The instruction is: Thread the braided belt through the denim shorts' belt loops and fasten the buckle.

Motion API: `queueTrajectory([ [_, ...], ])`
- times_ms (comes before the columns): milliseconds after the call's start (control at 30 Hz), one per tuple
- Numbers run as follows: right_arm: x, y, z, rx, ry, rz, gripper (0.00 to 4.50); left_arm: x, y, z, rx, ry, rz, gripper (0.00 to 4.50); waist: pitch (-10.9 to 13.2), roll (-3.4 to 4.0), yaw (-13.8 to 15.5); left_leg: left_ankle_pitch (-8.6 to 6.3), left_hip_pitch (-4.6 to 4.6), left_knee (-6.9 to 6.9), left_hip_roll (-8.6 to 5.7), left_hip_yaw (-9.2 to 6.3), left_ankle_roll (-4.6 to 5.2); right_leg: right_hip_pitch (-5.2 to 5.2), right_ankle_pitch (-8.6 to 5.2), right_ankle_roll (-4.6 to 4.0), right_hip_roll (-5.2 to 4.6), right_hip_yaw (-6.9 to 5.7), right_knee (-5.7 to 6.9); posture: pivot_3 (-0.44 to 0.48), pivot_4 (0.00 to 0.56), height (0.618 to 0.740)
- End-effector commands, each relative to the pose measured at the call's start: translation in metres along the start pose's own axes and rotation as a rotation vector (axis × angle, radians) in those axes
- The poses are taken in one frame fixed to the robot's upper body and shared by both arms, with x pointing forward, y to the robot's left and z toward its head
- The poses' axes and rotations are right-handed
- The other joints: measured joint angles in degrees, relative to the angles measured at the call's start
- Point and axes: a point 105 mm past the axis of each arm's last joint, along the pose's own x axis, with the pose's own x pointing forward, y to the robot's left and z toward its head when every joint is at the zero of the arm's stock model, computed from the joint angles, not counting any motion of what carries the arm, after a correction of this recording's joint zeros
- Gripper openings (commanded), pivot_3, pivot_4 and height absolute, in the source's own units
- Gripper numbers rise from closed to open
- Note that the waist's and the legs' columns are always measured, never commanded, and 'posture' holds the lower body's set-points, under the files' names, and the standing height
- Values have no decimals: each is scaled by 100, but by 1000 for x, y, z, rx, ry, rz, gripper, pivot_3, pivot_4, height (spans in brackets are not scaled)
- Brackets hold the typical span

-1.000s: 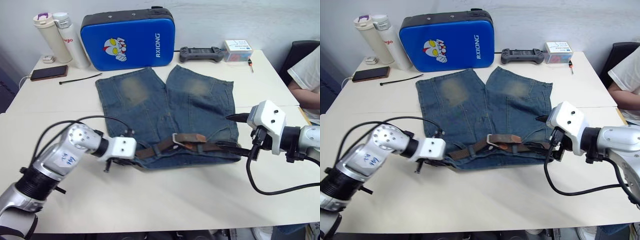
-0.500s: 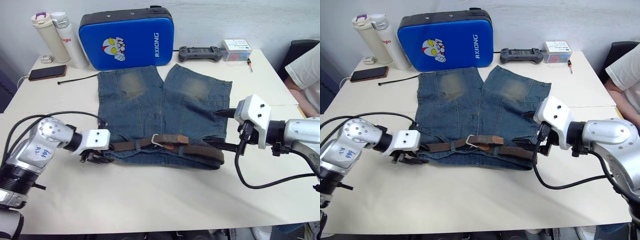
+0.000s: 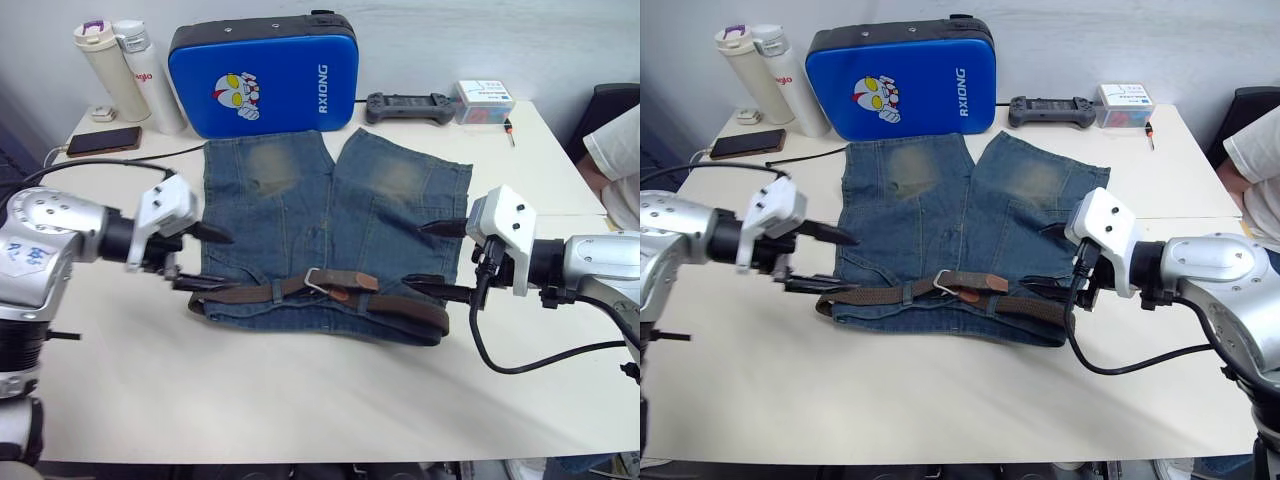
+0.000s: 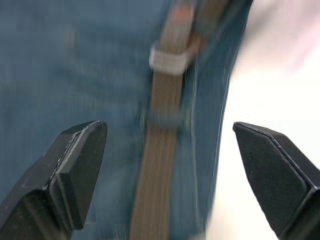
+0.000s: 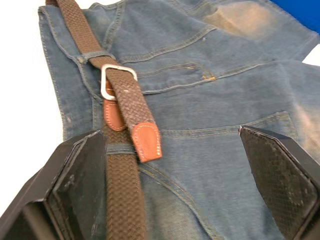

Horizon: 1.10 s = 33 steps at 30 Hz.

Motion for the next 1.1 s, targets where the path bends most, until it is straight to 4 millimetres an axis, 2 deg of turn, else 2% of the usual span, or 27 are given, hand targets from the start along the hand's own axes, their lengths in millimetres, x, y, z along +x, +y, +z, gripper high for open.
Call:
queueTrajectory([
  [33,-8,14,5,1,20,37,4500,42,0,7,79,50,62,4445,0,0,5,2,-2,1,-1,1,-4,0,0,1,0,1,-1,0,150,740],
  [100,-12,18,4,15,39,33,4500,66,-5,10,115,55,49,4445,0,0,15,3,-6,4,-1,1,-5,-1,2,3,2,1,0,0,150,740],
  [300,-20,22,-5,67,86,-42,4500,114,-10,10,208,111,29,4445,1,-2,-1,4,-10,7,-1,1,-6,-7,2,4,6,2,-2,0,150,740],
  [433,-25,23,-10,86,102,-99,4500,134,-6,5,256,175,27,4445,1,-2,18,4,-10,9,-2,3,-6,-5,2,4,5,3,-1,0,150,740],
  [633,-28,24,-10,88,107,-140,4500,148,-6,10,232,159,13,4445,1,-2,47,7,-11,10,-2,3,-11,-6,2,4,5,3,-4,0,150,740],
  [733,-31,20,-10,80,124,-176,4500,155,-16,17,214,126,-32,3659,1,-2,78,8,-11,11,-2,3,-12,-6,2,4,5,3,-4,0,150,740],
  [900,-33,19,-9,81,128,-178,4500,153,-16,18,177,115,-15,1450,1,-2,119,8,-12,12,-2,3,-14,-5,3,5,5,3,-5,0,150,740],
  [933,-32,18,-8,80,128,-177,4500,150,-15,17,170,116,-5,1173,1,-2,118,8,-12,12,-2,3,-14,-5,3,5,5,3,-4,0,150,740],
  [1000,-31,15,-7,77,127,-177,4500,146,-12,16,151,118,10,1139,1,-2,116,9,-11,11,-2,3,-14,-5,2,5,5,3,-4,0,150,740],
  [1033,-31,14,-7,75,127,-177,4500,145,-11,15,140,118,16,983,1,-2,112,9,-11,12,-2,3,-14,-5,2,5,5,3,-5,0,150,740],
  [1100,-30,12,-5,69,124,-173,4500,142,-9,12,104,116,40,136,1,-2,114,9,-11,12,-2,3,-14,-6,2,5,5,4,-6,0,150,740],
])
